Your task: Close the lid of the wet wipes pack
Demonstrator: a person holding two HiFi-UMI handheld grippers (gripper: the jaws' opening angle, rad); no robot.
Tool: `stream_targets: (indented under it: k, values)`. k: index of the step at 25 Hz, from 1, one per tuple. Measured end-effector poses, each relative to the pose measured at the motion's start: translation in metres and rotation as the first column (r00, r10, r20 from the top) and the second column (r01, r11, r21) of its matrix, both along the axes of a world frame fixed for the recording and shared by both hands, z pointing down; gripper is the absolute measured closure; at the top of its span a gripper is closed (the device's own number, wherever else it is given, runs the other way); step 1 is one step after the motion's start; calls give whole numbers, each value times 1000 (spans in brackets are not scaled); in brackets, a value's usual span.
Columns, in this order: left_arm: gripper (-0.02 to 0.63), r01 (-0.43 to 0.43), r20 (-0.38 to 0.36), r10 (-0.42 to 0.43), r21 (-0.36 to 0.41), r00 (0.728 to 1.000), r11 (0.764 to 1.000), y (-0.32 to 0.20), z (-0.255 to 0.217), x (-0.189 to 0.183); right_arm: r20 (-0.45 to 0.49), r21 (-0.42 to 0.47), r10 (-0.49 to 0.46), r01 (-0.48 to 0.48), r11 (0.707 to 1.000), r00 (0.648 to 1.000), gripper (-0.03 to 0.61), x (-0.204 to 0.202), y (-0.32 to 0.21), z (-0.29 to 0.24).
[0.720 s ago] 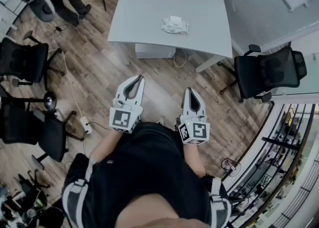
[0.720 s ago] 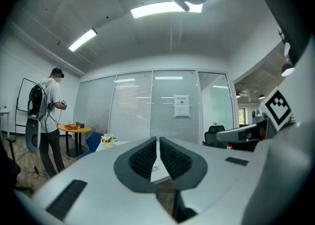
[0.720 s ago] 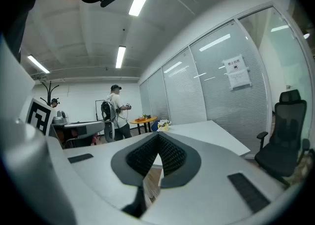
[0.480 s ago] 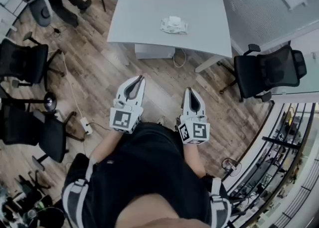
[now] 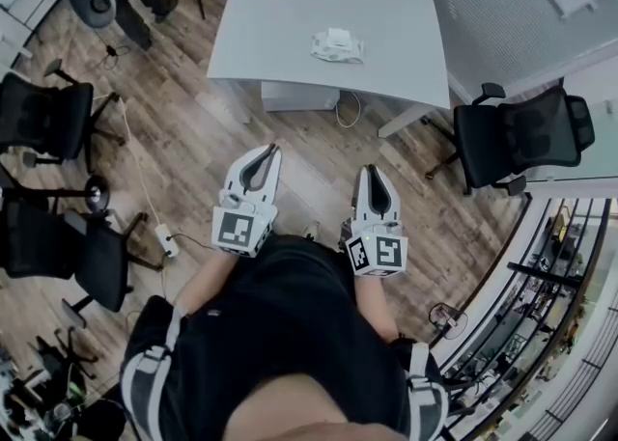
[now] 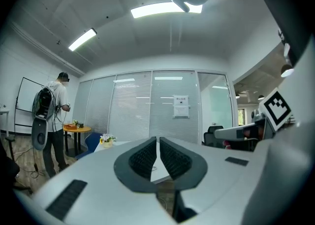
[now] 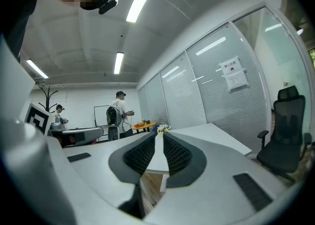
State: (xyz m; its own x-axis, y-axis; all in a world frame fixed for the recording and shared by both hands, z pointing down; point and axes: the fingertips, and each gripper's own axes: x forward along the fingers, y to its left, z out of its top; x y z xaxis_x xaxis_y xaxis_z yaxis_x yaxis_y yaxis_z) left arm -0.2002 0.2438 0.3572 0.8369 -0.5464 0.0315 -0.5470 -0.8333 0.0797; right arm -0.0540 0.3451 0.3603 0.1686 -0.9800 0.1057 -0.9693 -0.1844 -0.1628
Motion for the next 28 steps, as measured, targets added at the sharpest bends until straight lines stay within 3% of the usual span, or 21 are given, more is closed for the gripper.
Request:
stream_targets:
  k: [3,21,28]
  values:
    - [574,1,-1,-1,1,1000,1000,0,0,-3,11,-19,6,-5,1000,1000,416,1,-2,5]
    - [574,-36,18,36,-45,999,998,-44,27,-44,14,-68,24,-23,997,1000,411,-43,-49,18]
    - [574,-63,24,65,-76,998,995,-65,45,-41,16,-75,26,-25,997,1000,411,-41,-81,26]
